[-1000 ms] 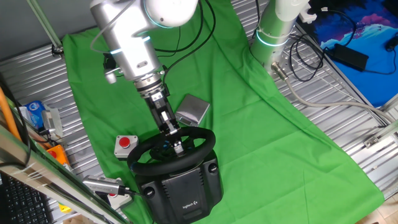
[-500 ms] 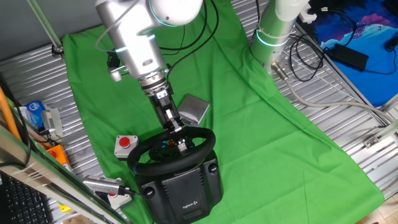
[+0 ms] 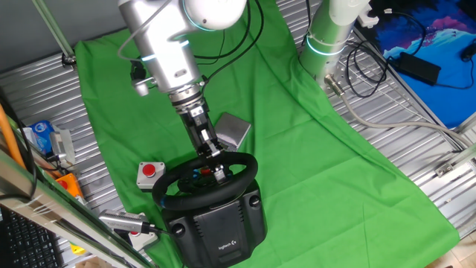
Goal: Rotate the steering wheel 90 degrees counterclockwise
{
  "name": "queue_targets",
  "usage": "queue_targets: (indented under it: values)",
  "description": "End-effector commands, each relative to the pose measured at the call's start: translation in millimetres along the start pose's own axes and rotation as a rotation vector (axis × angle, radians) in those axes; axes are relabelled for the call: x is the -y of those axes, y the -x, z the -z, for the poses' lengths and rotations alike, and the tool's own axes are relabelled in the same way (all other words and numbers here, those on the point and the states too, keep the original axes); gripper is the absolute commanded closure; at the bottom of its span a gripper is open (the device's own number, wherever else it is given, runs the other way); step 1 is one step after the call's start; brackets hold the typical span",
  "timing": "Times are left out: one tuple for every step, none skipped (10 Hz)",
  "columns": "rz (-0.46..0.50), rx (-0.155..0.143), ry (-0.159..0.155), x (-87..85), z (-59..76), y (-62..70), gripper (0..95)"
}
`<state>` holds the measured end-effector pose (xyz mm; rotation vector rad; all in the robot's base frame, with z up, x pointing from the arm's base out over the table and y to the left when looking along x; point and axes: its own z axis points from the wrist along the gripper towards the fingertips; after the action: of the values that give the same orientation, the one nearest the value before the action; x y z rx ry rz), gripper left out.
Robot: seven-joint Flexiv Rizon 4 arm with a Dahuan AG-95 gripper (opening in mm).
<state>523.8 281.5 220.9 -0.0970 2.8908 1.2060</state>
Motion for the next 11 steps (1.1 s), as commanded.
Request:
queue_targets:
  values:
    - [0.009, 0.003, 0.001, 0.2, 0.9, -4.2, 95.0]
    - [0.017, 0.003, -0.002, 0.6, 1.7, -5.5, 95.0]
    - [0.031, 0.004, -0.004, 2.0, 0.9, -7.8, 95.0]
    - [0.043, 0.009, -0.008, 3.7, -0.3, -10.9, 95.0]
    - [0.051, 0.016, -0.008, 5.8, -1.9, -14.8, 95.0]
    - [0.056, 0.018, -0.012, 6.7, -1.8, -16.9, 95.0]
    - [0.058, 0.017, -0.015, 7.1, 0.6, -18.7, 95.0]
    - [0.061, 0.012, -0.019, 7.2, 1.2, -19.1, 95.0]
    - [0.06, 0.01, -0.021, 7.2, 1.2, -19.1, 95.0]
    - [0.066, 0.006, -0.026, 7.1, 1.1, -19.0, 95.0]
    - [0.068, 0.006, -0.027, 6.7, 1.5, -18.2, 95.0]
